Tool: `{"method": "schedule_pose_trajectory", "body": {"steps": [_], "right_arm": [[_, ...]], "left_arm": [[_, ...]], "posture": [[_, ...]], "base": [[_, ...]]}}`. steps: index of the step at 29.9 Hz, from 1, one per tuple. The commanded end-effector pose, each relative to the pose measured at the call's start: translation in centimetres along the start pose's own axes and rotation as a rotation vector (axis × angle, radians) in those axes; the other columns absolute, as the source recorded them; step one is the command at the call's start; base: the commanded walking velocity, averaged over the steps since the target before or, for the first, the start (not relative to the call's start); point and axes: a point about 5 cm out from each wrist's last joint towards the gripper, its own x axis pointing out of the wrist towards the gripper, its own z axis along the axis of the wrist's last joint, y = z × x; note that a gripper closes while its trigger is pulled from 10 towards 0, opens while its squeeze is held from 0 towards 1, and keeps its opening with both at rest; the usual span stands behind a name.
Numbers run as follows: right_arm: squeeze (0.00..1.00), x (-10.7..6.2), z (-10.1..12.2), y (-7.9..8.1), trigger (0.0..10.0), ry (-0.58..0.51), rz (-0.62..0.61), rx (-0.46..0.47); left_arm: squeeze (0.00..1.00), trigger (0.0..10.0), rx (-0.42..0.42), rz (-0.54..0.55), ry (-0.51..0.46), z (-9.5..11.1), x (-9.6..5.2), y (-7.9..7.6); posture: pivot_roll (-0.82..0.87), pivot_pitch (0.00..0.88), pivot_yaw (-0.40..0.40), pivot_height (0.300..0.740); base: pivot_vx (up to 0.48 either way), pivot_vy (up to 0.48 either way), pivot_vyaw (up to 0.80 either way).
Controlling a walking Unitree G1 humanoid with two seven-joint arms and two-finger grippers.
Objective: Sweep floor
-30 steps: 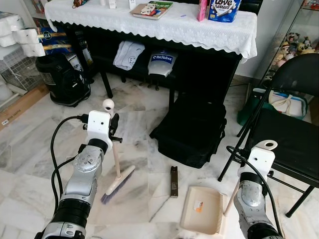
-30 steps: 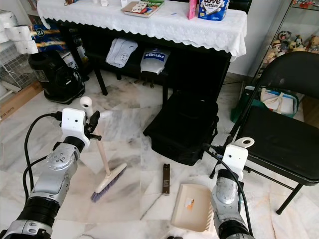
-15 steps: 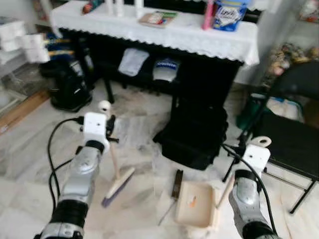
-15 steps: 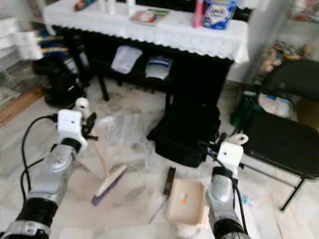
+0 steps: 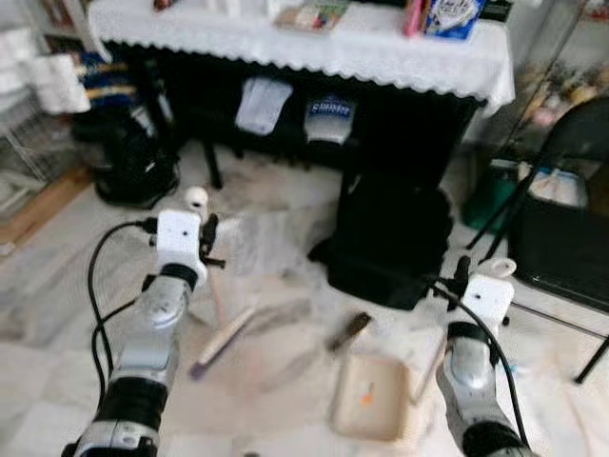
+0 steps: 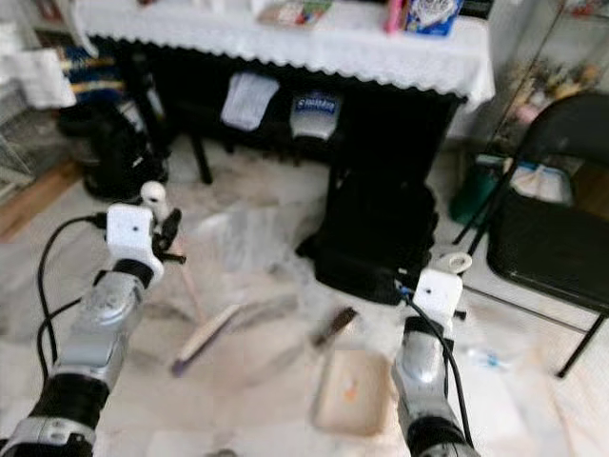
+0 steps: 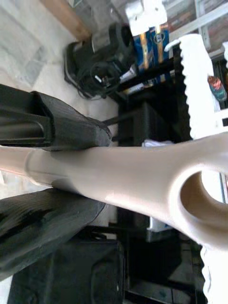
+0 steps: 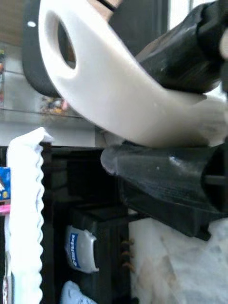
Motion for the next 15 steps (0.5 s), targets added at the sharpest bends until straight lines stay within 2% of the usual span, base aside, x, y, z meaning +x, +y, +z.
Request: {"method": "schedule_pose_trajectory", "body": {"steps": [1, 15], "right_arm": [[0.00, 0.29, 0.36, -0.52, 10.0, -0.022, -0.014, -0.005], [0.00, 0.41, 0.40, -0.60, 10.0, -0.017, -0.014, -0.009]], "left_arm": [[0.00, 10.0, -0.013, -0.022, -0.068, 1.26, 0.42, -0.69], [0.00, 10.0, -0.027, -0.019, -0.080, 1.43, 0.49, -0.76]], "posture": [[0.07, 0.084, 0.016, 0.740], [0.07, 0.097, 0.012, 0.740]], "base": [[0.000, 0.000, 0.00], [0.000, 0.000, 0.00]]}}
